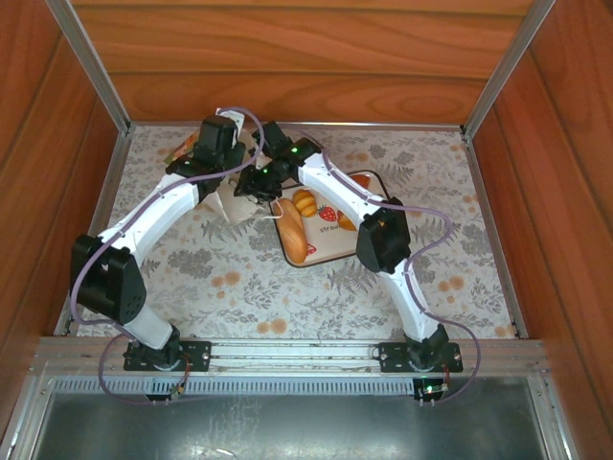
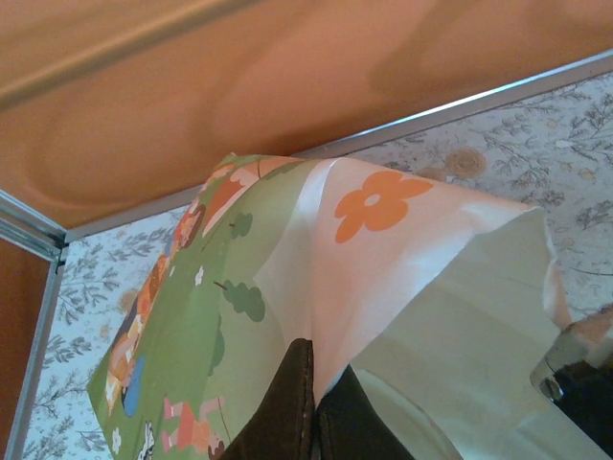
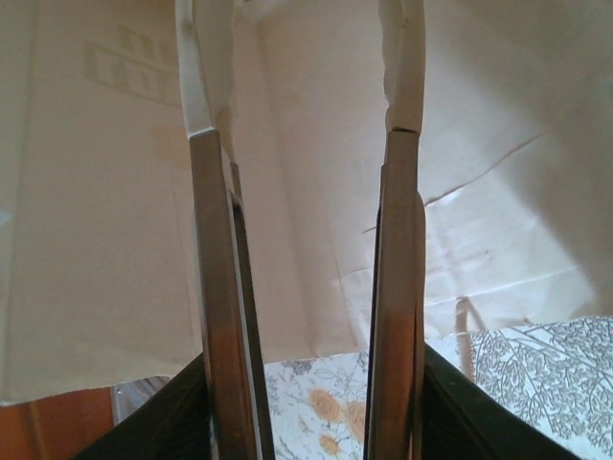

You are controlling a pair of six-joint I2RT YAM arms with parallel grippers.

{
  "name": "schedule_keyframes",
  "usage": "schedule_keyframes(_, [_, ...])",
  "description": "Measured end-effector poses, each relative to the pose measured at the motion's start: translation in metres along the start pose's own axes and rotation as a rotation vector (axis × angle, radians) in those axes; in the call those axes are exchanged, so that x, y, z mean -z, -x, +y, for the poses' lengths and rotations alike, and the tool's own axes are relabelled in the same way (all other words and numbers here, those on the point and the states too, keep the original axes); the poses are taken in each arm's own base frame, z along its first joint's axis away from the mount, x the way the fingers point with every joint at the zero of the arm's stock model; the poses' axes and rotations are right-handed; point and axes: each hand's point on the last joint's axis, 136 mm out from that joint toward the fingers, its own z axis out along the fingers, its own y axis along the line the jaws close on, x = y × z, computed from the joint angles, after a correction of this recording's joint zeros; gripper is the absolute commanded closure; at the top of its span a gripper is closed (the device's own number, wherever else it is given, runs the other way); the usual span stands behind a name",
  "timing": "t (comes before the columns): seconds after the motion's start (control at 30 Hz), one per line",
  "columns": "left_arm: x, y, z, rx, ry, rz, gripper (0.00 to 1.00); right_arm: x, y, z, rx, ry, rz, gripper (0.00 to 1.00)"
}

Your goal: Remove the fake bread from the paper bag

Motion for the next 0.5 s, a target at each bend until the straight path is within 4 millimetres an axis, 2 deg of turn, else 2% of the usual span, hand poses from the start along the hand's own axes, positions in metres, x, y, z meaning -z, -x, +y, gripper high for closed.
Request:
schedule_keyframes(0.17, [-0.002,-0.002,0.007,0.027,-0.012,-0.028,1.00,-0.004,0.003,-0.006,-0.004,-0.024,-0.011,0.51])
schedule_keyframes(0.37, [-0.001,0.004,0.009,0.068,-0.018,-0.049,1.00,-0.005,0.006,-0.012,-0.001,-0.062,-0.036,0.52])
schedule_keyframes(0.5, [0.000,0.013,0.012,0.103,-0.010,-0.057,1.00,-0.005,0.001,-0.022,0.008,-0.114,-0.046,0.52])
